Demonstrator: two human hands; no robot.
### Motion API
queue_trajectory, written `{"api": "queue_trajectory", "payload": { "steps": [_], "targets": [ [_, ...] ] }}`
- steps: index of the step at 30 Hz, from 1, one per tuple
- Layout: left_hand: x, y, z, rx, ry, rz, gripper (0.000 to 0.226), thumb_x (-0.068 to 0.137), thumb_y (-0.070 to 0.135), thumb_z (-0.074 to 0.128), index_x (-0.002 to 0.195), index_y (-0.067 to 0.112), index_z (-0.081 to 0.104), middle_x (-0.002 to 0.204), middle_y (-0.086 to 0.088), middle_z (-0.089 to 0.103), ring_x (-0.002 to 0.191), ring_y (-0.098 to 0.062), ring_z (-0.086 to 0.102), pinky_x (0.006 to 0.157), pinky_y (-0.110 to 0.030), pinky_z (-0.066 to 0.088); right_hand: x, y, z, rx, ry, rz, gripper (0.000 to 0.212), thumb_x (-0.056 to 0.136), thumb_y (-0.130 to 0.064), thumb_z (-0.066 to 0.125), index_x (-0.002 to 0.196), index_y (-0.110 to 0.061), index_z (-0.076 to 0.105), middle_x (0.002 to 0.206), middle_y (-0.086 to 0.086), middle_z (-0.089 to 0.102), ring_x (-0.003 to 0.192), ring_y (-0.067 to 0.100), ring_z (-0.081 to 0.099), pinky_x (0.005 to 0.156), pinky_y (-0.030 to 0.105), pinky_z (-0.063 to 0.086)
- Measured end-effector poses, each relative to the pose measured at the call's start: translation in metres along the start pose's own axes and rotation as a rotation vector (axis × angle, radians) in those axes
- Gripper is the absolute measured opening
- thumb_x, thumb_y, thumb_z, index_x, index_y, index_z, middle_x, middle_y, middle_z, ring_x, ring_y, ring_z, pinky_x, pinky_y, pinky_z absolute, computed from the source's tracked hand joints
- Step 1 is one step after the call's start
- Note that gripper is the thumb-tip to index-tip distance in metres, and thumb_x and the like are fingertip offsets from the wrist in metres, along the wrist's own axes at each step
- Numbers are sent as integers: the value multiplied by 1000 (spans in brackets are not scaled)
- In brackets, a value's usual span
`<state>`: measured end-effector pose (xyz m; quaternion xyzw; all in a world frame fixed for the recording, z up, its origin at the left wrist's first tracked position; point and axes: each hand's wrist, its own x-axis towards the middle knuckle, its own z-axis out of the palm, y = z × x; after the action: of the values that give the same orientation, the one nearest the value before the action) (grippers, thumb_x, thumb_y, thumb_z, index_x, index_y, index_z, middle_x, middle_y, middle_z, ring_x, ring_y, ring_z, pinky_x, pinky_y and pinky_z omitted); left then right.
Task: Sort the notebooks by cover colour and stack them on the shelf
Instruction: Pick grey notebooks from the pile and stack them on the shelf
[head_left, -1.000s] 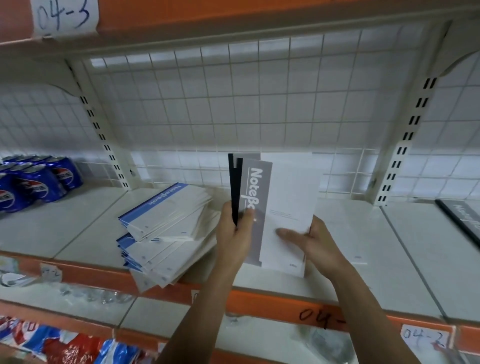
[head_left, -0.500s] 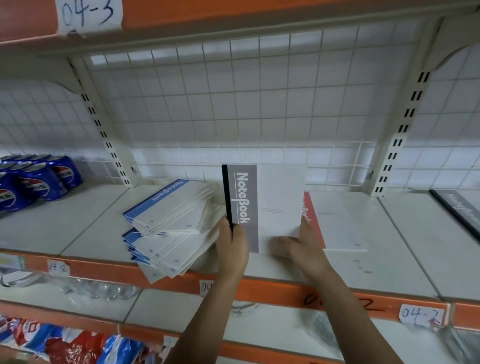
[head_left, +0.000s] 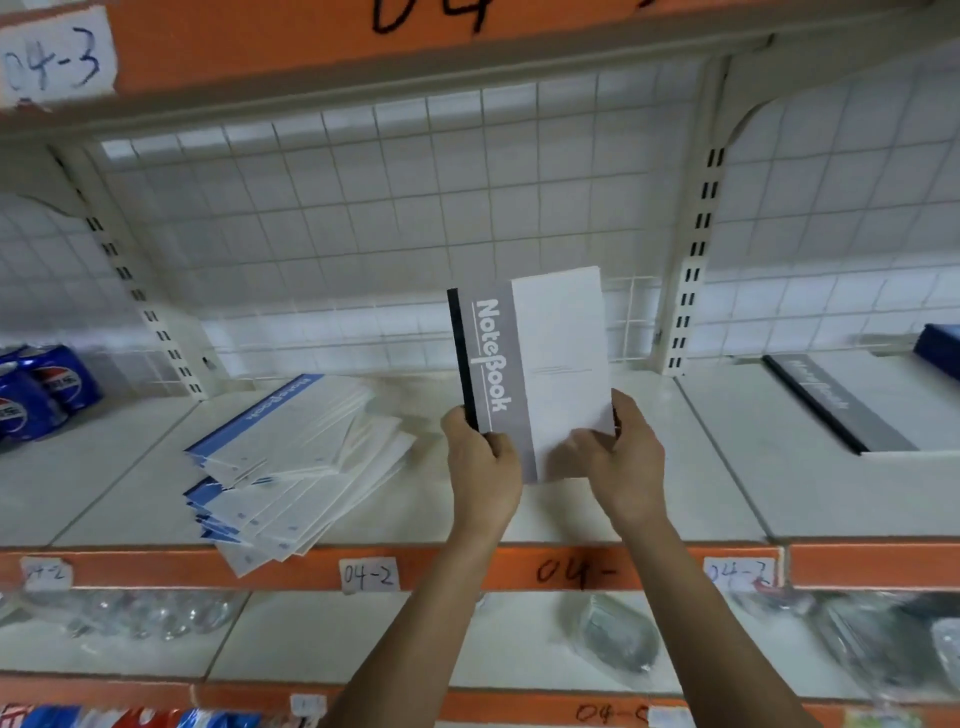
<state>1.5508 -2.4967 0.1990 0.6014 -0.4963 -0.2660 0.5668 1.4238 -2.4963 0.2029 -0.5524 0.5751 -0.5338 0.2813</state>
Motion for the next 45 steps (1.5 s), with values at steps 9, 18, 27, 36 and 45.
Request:
{"api": "queue_trajectory", "payload": {
  "steps": [9, 18, 27, 36, 45],
  "targets": [
    [-27, 39, 129, 213, -146, 26, 22, 85, 10, 52, 105, 13, 60, 93, -3, 68, 81, -23, 64, 65, -29, 49, 40, 34, -137, -200, 161, 67, 51, 81, 0, 57, 129, -13, 46, 93, 4, 66, 90, 27, 64, 74, 25, 43],
    [-56, 79, 262, 303, -207, 25, 16, 87, 17, 55, 100, 13, 64, 94, 2, 67, 86, -19, 62, 67, -24, 41, 107, 87, -269, -301, 134, 194, 50, 78, -3, 58, 125, -18, 50, 113, 7, 66, 99, 30, 61, 77, 30, 49],
    [-50, 89, 341, 426, -323, -40, 12, 82, 14, 52, 71, 12, 51, 71, 1, 57, 67, -20, 54, 49, -24, 35, 153, 129, -327, -262, 29, 311, 45, 79, -6, 65, 123, -8, 53, 119, 8, 60, 102, 26, 57, 86, 37, 49],
    [-43, 87, 364, 563, -389, -132, 16, 80, 13, 55, 65, 10, 54, 63, 0, 53, 64, -23, 55, 45, -22, 30, 177, 159, -336, -324, -71, 392, 50, 76, -8, 66, 125, -5, 53, 121, 9, 59, 113, 29, 55, 93, 39, 49],
    [-36, 82, 371, 684, -431, -145, 26, 79, 17, 55, 60, 13, 39, 55, 2, 44, 47, -12, 40, 45, -21, 29, 187, 173, -334, -398, -93, 408, 33, 72, -10, 62, 106, -8, 61, 100, 9, 63, 100, 31, 56, 83, 42, 54]
  ]
}}
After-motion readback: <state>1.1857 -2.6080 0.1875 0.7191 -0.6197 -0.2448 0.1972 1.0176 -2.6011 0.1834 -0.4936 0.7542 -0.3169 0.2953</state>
